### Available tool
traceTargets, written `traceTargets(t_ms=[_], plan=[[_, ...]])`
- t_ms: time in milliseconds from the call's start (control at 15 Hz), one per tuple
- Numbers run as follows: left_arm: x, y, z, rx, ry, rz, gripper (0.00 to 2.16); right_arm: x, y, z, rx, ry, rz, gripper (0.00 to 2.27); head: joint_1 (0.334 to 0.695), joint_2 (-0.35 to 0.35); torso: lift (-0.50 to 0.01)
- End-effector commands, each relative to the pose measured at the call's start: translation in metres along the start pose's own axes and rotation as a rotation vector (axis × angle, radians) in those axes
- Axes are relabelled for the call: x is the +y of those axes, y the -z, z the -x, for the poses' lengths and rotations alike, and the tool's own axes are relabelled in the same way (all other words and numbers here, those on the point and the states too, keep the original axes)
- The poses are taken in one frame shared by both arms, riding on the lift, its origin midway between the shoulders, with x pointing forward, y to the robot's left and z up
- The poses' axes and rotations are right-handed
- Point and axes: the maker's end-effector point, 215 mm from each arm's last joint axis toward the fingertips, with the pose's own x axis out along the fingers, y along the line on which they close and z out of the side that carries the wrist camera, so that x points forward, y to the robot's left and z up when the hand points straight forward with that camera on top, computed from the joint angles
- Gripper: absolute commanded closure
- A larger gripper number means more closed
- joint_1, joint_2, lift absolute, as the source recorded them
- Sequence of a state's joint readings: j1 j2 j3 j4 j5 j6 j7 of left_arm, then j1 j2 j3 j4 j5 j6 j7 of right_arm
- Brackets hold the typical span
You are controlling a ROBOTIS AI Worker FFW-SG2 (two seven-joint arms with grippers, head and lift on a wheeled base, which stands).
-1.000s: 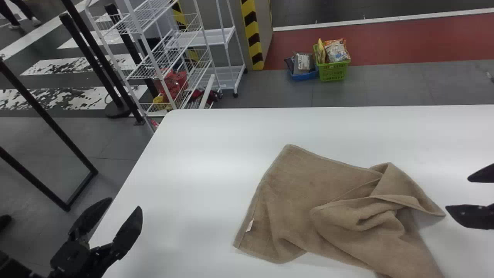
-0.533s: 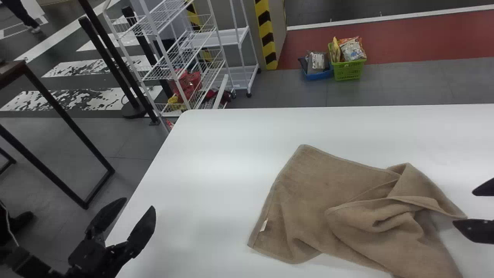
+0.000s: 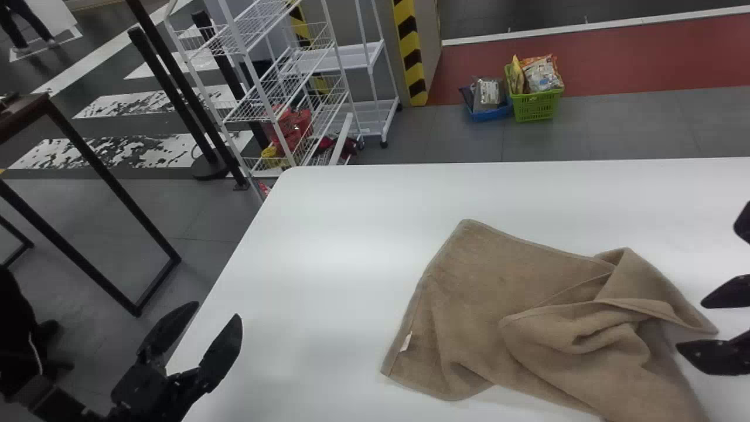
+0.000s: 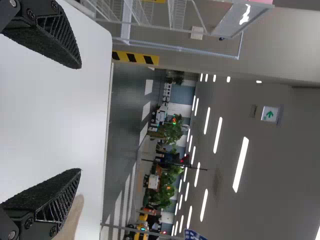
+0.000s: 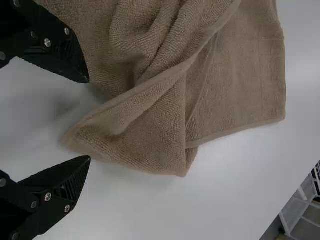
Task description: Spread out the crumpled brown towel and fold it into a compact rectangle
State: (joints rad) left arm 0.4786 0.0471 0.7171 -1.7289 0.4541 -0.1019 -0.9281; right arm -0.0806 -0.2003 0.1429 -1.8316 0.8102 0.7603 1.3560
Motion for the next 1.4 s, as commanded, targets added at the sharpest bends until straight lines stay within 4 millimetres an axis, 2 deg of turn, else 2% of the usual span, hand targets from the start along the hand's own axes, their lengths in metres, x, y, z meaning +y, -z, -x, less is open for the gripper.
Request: traceTargets(t_ms=[0, 67, 267, 333, 400, 533, 667, 733, 800, 933, 1000, 1067, 1200, 1333], plan=[[0.001, 0.000, 0.000, 0.001, -0.001, 0.000, 0.07, 0.002, 0.000, -0.007, 0.018, -0.014, 0.011, 0.35, 0.695, 0.350, -0.127], [0.002, 0.000, 0.001, -0.002, -0.002, -0.001, 0.07, 0.003, -0.003, -0.010, 0.013, -0.020, 0.028, 0.44, 0.695, 0.350, -0.127], [0.002, 0.000, 0.001, -0.002, -0.003, 0.001, 0.08, 0.000, -0.007, -0.010, 0.004, -0.017, 0.036, 0.48, 0.695, 0.350, -0.127], [0.002, 0.000, 0.000, -0.003, -0.003, 0.000, 0.08, -0.002, -0.010, -0.009, -0.007, -0.016, 0.042, 0.59, 0.695, 0.350, -0.127], [0.002, 0.000, 0.000, -0.004, -0.003, 0.001, 0.08, -0.003, -0.009, -0.008, -0.010, -0.015, 0.038, 0.60, 0.695, 0.350, -0.127], [0.002, 0.001, 0.000, -0.002, -0.003, 0.001, 0.08, -0.003, -0.006, -0.012, -0.003, -0.020, 0.050, 0.76, 0.695, 0.350, -0.127], [0.002, 0.001, 0.000, -0.002, -0.002, 0.001, 0.08, -0.003, -0.003, -0.016, 0.005, -0.027, 0.066, 0.77, 0.695, 0.350, -0.127], [0.002, 0.000, 0.000, -0.005, -0.002, 0.002, 0.08, -0.004, -0.001, -0.016, 0.007, -0.028, 0.063, 0.85, 0.695, 0.350, -0.127], [0.002, 0.000, 0.000, -0.005, -0.002, 0.002, 0.08, -0.006, -0.001, -0.016, 0.003, -0.028, 0.061, 1.12, 0.695, 0.350, -0.127], [0.001, 0.001, 0.000, -0.003, 0.001, 0.003, 0.08, -0.021, 0.002, -0.003, -0.030, 0.000, 0.015, 1.18, 0.695, 0.350, -0.127], [0.000, 0.000, 0.000, -0.005, 0.005, 0.004, 0.08, -0.029, 0.006, 0.004, -0.041, 0.018, -0.007, 1.30, 0.695, 0.350, -0.127], [-0.002, 0.001, 0.000, -0.005, 0.016, 0.005, 0.08, -0.038, 0.014, 0.013, -0.054, 0.038, -0.034, 1.32, 0.695, 0.347, -0.127], [-0.009, -0.001, -0.001, -0.010, 0.047, -0.004, 0.08, -0.052, 0.019, 0.035, -0.115, 0.067, -0.078, 1.31, 0.695, 0.322, -0.127], [-0.015, -0.006, -0.003, -0.018, 0.067, -0.011, 0.08, -0.067, 0.020, 0.065, -0.205, 0.107, -0.133, 1.32, 0.695, 0.275, -0.127]])
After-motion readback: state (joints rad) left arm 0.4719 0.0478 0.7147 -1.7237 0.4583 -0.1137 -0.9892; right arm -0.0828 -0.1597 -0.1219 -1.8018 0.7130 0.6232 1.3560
